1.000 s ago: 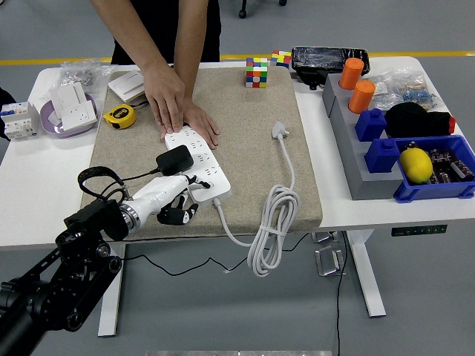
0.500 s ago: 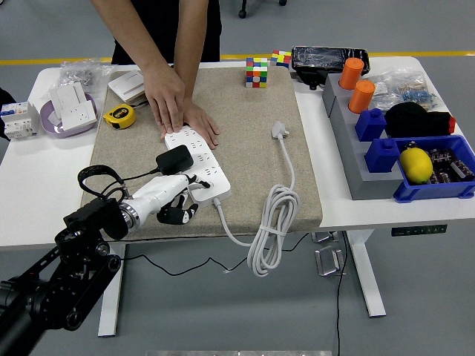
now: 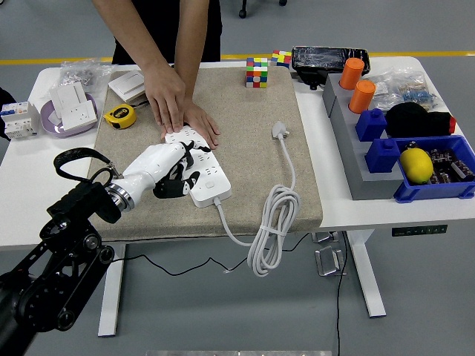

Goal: Pick up the plug,place it near the board,insert it into the board,press the button

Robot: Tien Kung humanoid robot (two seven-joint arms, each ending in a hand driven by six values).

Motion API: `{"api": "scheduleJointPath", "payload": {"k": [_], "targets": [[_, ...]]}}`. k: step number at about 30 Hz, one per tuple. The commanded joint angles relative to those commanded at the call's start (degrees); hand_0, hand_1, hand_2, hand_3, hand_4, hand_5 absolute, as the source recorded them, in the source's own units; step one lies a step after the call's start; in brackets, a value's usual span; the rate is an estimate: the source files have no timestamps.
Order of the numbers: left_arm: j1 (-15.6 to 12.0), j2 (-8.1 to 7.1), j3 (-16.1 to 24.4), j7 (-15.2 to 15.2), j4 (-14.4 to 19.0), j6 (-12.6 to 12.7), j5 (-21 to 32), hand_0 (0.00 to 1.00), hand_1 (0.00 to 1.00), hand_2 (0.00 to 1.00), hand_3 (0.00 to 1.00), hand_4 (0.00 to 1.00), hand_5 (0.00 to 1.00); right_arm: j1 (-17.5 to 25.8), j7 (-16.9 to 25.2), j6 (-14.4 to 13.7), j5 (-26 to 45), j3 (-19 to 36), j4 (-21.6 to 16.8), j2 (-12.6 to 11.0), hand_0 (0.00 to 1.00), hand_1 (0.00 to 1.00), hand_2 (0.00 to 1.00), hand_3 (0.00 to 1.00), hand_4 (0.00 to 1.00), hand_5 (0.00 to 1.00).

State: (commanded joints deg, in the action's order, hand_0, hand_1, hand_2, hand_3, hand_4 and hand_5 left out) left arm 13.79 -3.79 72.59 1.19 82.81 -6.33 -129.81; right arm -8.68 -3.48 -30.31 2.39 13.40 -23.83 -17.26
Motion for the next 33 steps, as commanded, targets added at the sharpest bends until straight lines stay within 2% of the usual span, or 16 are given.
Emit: {"api": "scheduleJointPath", "payload": {"k": [1, 2, 4, 7, 8, 13, 14, 19, 20, 23, 27, 31, 33], "targets": [[-0.1, 0.13, 0.3, 0.0, 0.3, 1.0, 0.7, 0.158, 0.041, 0.152, 0.734, 0.502, 0.002, 0.0, 0.0, 0.0, 0.0, 0.0, 0.0, 0.0, 0.819, 0.79, 0.753, 0.756, 0.998, 0.998], [-0.1, 0.23, 0.6, 0.0, 0.5, 1.9, 2.2, 0.221, 0.135, 0.242, 0.647, 0.636, 0.07, 0.0, 0.0, 0.0, 0.0, 0.0, 0.0, 0.0, 0.819, 0.789, 0.752, 0.756, 0.998, 0.998], [-0.5, 0.48, 1.6, 0.0, 1.0, 3.4, 7.3, 0.221, 0.135, 0.242, 0.647, 0.636, 0.07, 0.0, 0.0, 0.0, -0.1, 0.0, 0.0, 0.0, 0.819, 0.789, 0.752, 0.756, 0.998, 0.998], [-0.9, 0.71, 3.0, 0.0, 1.1, 4.0, 14.3, 0.221, 0.135, 0.242, 0.647, 0.636, 0.07, 0.0, 0.0, 0.0, -0.1, 0.0, 0.0, 0.0, 0.819, 0.789, 0.752, 0.756, 0.998, 0.998], [-1.0, 0.78, 3.5, 0.0, 1.0, 3.6, 16.6, 0.56, 0.661, 0.566, 0.527, 0.837, 0.151, 0.0, 0.0, 0.0, -0.1, 0.0, 0.0, 0.0, 0.818, 0.789, 0.752, 0.756, 0.998, 0.998], [-1.6, 0.8, 5.6, -1.6, 0.0, -0.9, 28.7, 0.56, 0.661, 0.566, 0.527, 0.837, 0.151, 0.2, -0.2, 0.3, -0.1, -0.1, -0.1, 0.1, 0.818, 0.789, 0.752, 0.756, 0.998, 0.998], [-1.8, 0.8, 6.0, -2.1, -0.3, -1.7, 30.9, 0.912, 0.946, 0.926, 0.846, 0.998, 0.36, 0.2, -0.2, 0.3, -0.1, -0.1, -0.1, 0.1, 0.818, 0.789, 0.752, 0.756, 0.998, 0.998], [-2.0, 0.92, 7.2, -3.7, -1.9, -4.2, 43.2, 0.912, 0.946, 0.926, 0.846, 0.998, 0.36, 0.3, -0.1, 0.3, 0.0, -0.1, -0.1, 0.1, 0.818, 0.789, 0.752, 0.756, 0.998, 0.998], [-2.0, 0.92, 7.3, -3.8, -2.1, -4.3, 45.4, 0.978, 0.992, 0.984, 0.931, 0.998, 0.422, 0.3, -0.1, 0.3, 0.0, -0.1, -0.1, 0.1, 0.818, 0.785, 0.752, 0.756, 0.998, 0.998], [-1.8, 0.83, 7.5, -3.8, -2.7, -4.5, 52.1, 0.978, 0.992, 0.984, 0.931, 0.998, 0.422, 0.3, -0.1, 0.3, 0.0, -0.1, -0.1, 0.1, 0.818, 0.785, 0.752, 0.756, 0.998, 0.998], [-0.3, 0.33, 7.2, -3.4, -4.8, -4.3, 50.5, 0.984, 0.997, 0.989, 0.939, 0.998, 0.427, 0.3, -0.2, 0.3, 0.1, -0.2, -0.1, 0.1, 0.818, 0.786, 0.752, 0.756, 0.998, 0.998], [2.1, -0.58, 6.4, -3.2, -8.4, -4.3, 49.7, 0.984, 0.997, 0.989, 0.939, 0.998, 0.427, 0.2, -0.2, 0.2, 0.0, -0.3, -0.1, 0.0, 0.818, 0.786, 0.752, 0.756, 0.998, 0.998], [3.6, -1.04, 5.9, -2.6, -10.6, -4.3, 48.2, 0.964, 0.967, 0.961, 0.943, 0.998, 0.41, 0.1, -0.1, 0.1, 0.1, -0.3, -0.1, 0.0, 0.818, 0.786, 0.75, 0.756, 0.998, 0.998]]}}
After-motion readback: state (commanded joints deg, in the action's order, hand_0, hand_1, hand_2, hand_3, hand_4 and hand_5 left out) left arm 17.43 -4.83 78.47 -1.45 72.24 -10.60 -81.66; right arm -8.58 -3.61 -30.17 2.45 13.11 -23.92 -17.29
